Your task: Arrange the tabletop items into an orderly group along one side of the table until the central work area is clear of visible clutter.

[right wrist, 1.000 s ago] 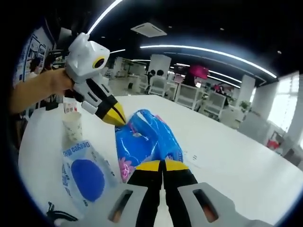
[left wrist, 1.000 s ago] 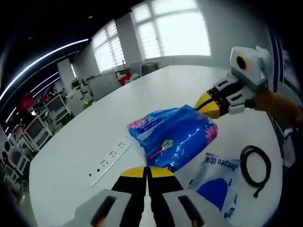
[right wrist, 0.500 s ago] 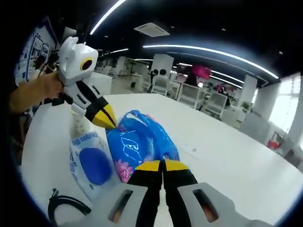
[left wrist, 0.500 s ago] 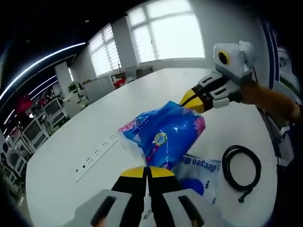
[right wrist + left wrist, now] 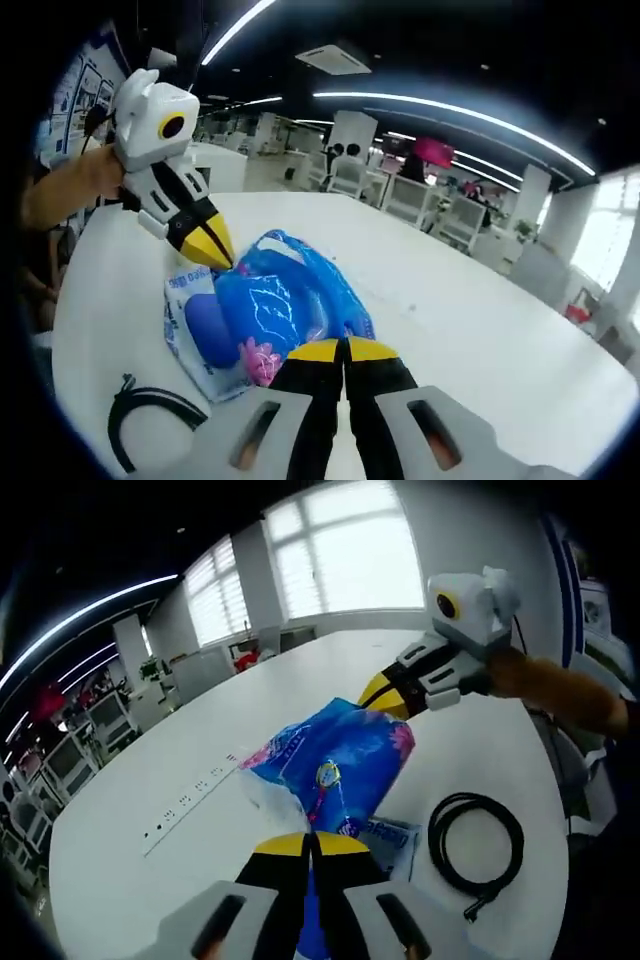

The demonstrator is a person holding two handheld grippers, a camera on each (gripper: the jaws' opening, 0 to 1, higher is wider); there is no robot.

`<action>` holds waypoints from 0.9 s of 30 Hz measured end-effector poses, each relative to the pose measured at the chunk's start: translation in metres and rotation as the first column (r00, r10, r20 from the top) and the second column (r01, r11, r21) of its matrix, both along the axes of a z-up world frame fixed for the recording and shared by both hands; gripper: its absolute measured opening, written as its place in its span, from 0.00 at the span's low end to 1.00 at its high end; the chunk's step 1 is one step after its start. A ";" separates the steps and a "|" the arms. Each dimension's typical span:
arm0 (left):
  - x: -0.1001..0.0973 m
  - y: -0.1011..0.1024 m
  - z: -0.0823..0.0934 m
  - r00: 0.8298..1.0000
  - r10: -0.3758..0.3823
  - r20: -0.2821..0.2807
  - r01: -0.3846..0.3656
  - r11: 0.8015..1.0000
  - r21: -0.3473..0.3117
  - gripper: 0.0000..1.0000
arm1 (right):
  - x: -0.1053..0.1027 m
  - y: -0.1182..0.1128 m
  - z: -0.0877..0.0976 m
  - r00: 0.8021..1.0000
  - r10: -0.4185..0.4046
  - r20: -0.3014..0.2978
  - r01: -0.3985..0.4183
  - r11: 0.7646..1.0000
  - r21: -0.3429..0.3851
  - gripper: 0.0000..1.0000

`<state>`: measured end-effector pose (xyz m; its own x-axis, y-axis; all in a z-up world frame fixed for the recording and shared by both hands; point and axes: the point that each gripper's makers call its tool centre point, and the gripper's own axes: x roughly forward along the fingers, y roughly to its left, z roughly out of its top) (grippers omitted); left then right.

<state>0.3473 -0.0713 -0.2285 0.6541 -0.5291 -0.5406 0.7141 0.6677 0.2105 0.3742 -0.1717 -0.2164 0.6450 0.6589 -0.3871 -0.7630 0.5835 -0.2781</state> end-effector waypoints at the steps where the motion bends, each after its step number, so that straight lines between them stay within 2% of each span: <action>1: -0.001 -0.002 0.000 1.000 -0.001 0.000 0.001 1.000 -0.001 0.00 | -0.001 -0.002 -0.001 1.000 -0.001 0.001 0.001 1.000 -0.003 0.00; 9: -0.017 -0.027 0.001 1.000 -0.018 0.004 0.018 1.000 -0.002 0.00 | -0.004 -0.023 0.001 1.000 -0.017 0.007 0.017 1.000 -0.001 0.00; 13: -0.016 -0.038 0.002 0.999 -0.032 0.005 0.032 0.999 -0.005 0.00 | -0.011 -0.033 0.001 0.999 -0.036 0.005 0.036 0.999 0.010 0.00; 20: -0.019 -0.054 0.002 0.999 -0.053 0.006 0.053 0.999 0.005 0.00 | -0.001 -0.051 0.007 0.997 -0.071 0.006 0.070 0.996 0.049 0.00; 27: -0.019 -0.073 -0.003 0.997 -0.077 -0.005 0.077 0.997 0.008 0.00 | 0.001 -0.071 0.002 0.996 -0.088 0.001 0.087 0.995 0.058 0.00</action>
